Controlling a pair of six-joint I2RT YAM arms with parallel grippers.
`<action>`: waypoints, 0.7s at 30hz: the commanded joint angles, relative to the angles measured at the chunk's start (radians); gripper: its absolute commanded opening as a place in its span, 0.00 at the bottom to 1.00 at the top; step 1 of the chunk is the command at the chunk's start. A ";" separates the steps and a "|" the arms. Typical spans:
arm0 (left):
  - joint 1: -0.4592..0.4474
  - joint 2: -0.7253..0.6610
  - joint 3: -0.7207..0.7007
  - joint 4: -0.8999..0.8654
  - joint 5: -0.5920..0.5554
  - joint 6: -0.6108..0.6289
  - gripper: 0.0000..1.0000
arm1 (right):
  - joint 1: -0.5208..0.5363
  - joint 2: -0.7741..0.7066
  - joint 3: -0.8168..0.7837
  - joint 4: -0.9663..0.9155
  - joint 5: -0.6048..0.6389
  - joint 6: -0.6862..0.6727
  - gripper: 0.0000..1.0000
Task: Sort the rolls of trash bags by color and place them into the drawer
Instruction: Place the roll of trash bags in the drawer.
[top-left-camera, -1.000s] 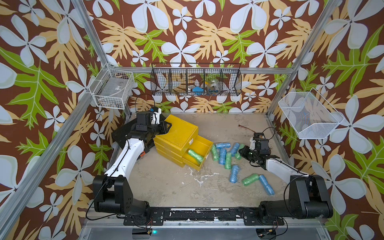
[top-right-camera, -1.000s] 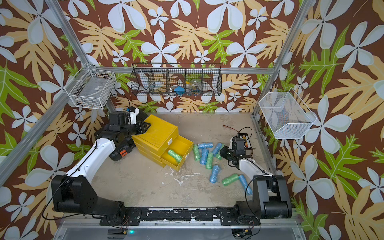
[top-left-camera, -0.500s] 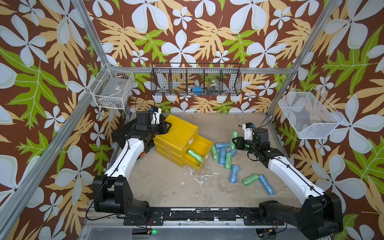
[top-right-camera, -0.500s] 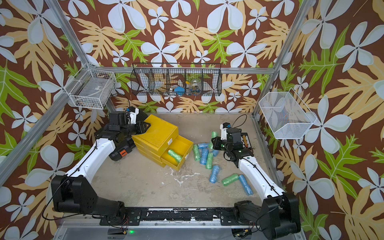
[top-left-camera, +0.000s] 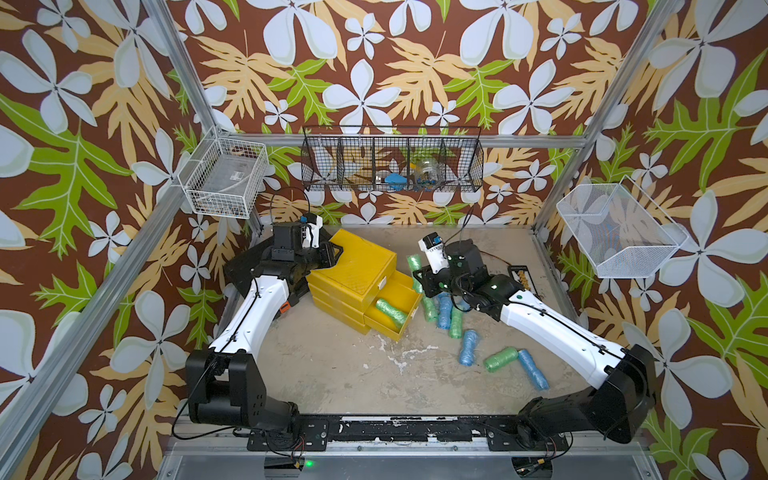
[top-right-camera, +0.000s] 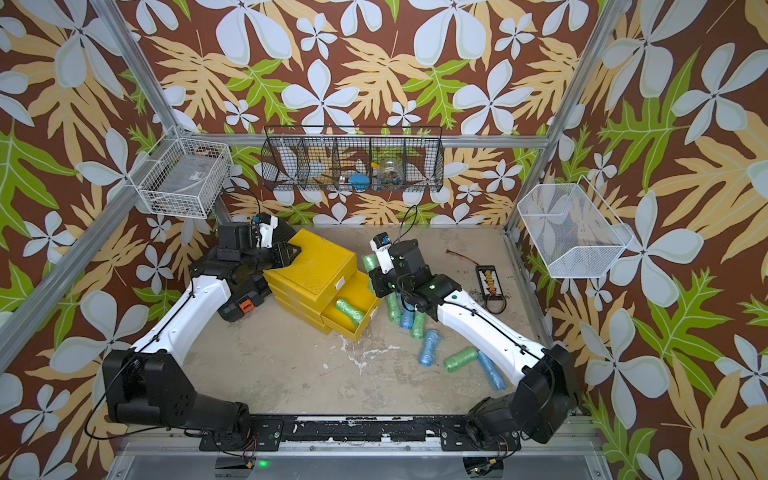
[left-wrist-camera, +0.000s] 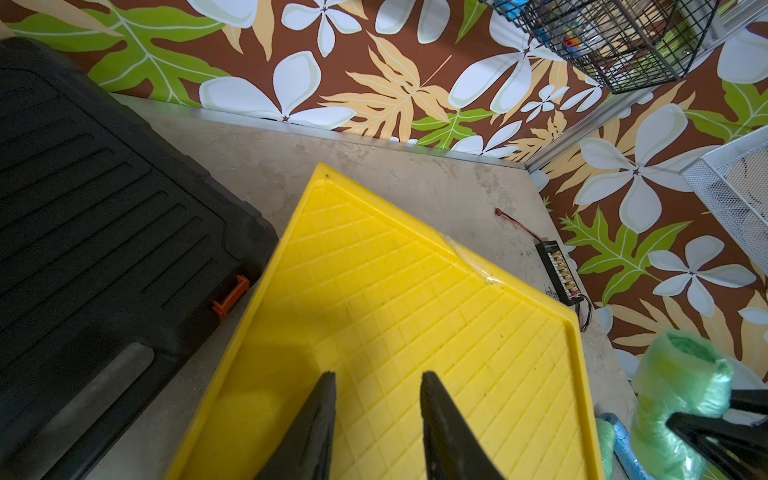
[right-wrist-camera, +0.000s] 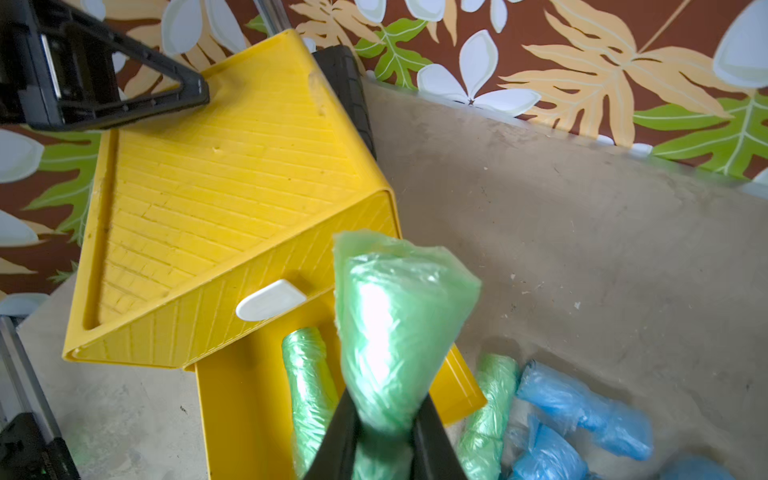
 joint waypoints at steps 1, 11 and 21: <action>0.002 0.008 0.004 -0.064 -0.008 0.005 0.38 | 0.048 0.051 0.049 -0.023 0.086 -0.070 0.18; 0.002 0.011 0.004 -0.070 -0.012 0.008 0.38 | 0.108 0.162 0.104 -0.018 0.120 -0.108 0.18; 0.001 0.019 0.010 -0.072 -0.015 0.010 0.38 | 0.130 0.213 0.076 -0.013 0.165 -0.156 0.17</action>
